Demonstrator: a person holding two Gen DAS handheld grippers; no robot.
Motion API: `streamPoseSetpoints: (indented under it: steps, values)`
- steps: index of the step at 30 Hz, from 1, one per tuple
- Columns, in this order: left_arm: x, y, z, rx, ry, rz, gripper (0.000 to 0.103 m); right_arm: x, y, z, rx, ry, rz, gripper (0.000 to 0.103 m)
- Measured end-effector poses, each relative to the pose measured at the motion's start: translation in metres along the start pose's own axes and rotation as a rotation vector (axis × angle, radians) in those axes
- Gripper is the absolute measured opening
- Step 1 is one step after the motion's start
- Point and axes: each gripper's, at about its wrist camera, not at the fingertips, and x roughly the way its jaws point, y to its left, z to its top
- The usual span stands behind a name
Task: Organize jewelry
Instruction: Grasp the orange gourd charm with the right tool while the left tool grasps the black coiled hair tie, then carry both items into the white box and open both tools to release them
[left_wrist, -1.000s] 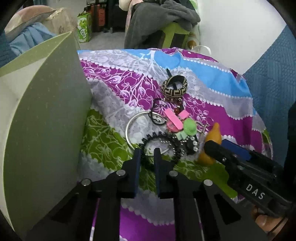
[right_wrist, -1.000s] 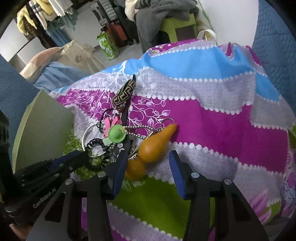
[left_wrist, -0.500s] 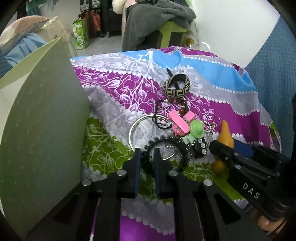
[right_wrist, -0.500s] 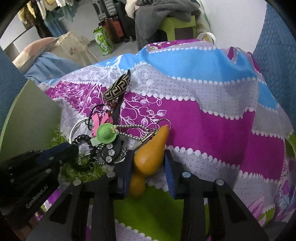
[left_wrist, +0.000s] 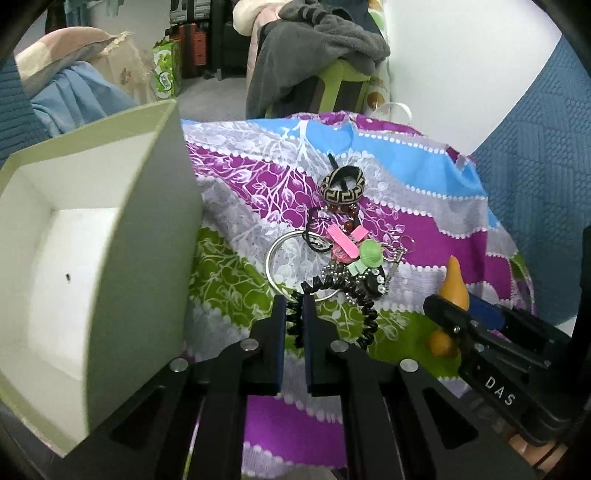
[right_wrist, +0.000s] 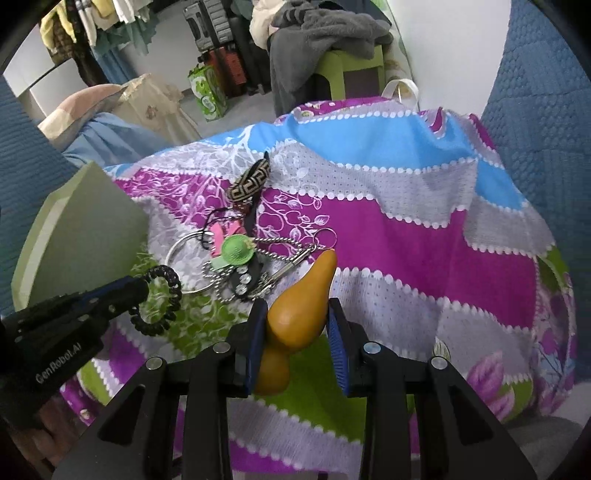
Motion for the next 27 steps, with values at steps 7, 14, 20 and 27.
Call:
streamPoseSetpoints:
  steps: [7,14,20,27]
  values:
    - [-0.034,0.008,-0.013,-0.013,-0.033,-0.012,0.008,-0.03,0.01,-0.017,0.003,-0.029,-0.017,0.03]
    - [-0.075,0.016,-0.017,0.016,-0.12,-0.035,0.008,-0.071,0.02,-0.016,-0.006,-0.107,-0.029,0.029]
    - [-0.113,0.024,-0.003,0.02,-0.173,-0.089,0.008,-0.108,0.035,-0.001,-0.013,-0.183,-0.022,0.029]
    - [-0.151,0.026,0.017,0.068,-0.232,-0.092,0.008,-0.145,0.059,0.024,-0.037,-0.265,-0.011,0.03]
